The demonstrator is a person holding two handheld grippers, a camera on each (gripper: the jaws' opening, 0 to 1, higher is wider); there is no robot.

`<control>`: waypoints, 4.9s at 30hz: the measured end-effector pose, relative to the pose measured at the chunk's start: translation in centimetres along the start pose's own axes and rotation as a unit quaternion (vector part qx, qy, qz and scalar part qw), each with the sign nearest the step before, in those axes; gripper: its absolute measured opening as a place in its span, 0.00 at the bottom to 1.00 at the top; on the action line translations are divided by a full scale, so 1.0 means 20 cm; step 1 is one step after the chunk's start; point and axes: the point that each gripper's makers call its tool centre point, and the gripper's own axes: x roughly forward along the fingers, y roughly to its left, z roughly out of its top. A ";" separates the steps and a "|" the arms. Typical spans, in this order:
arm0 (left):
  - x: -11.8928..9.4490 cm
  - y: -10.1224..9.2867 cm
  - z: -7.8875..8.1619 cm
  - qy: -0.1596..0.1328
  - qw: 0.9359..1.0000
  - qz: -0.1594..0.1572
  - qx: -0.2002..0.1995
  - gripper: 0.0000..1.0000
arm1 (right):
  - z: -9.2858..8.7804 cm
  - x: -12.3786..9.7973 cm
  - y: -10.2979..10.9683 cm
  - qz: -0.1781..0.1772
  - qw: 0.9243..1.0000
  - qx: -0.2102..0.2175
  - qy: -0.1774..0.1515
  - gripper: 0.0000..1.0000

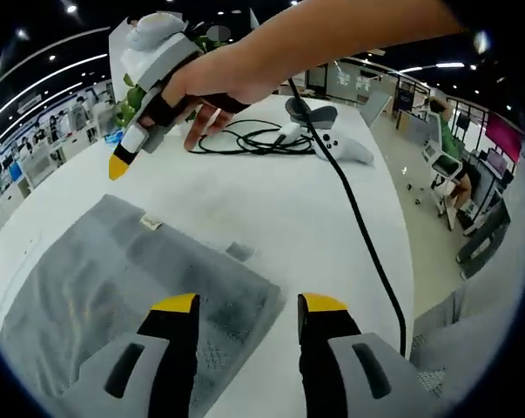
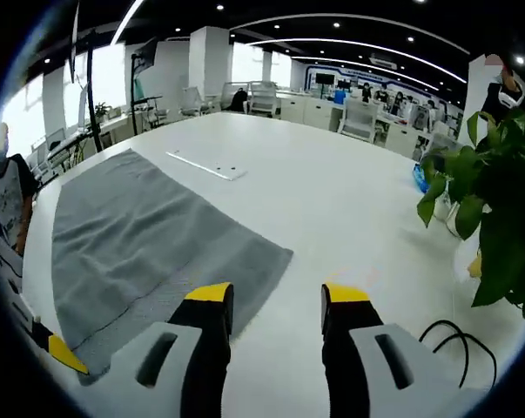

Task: Fold the towel on the table until its edges align and the towel forms a compact rectangular stack.

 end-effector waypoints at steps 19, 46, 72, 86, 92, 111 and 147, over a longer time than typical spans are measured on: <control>0.10 0.03 -0.05 0.024 1.000 0.005 0.004 0.31 | 0.05 0.35 -0.03 0.022 0.999 0.030 -0.002 0.27; 0.15 -0.05 0.11 -0.017 0.997 -0.001 -0.072 0.03 | -0.12 0.31 -0.06 0.017 0.998 0.048 0.047 0.00; -0.07 -0.02 0.42 -0.116 0.988 0.033 -0.100 0.03 | 0.08 0.02 -0.27 -0.018 0.996 0.082 0.009 0.00; -0.40 0.20 0.48 -0.153 0.980 0.080 -0.100 0.03 | 0.45 0.00 -0.13 -0.012 0.995 0.097 -0.020 0.00; -0.56 0.26 0.48 -0.165 0.978 0.096 -0.088 0.03 | 0.62 -0.04 -0.03 -0.009 0.995 0.095 -0.031 0.00; -0.94 0.42 0.52 -0.208 0.968 0.125 -0.062 0.03 | 1.02 -0.08 0.24 -0.012 0.995 0.086 -0.055 0.00; -1.56 0.71 0.25 -0.239 0.953 0.175 -0.059 0.03 | 1.46 -0.04 0.71 -0.031 0.996 0.065 -0.055 0.00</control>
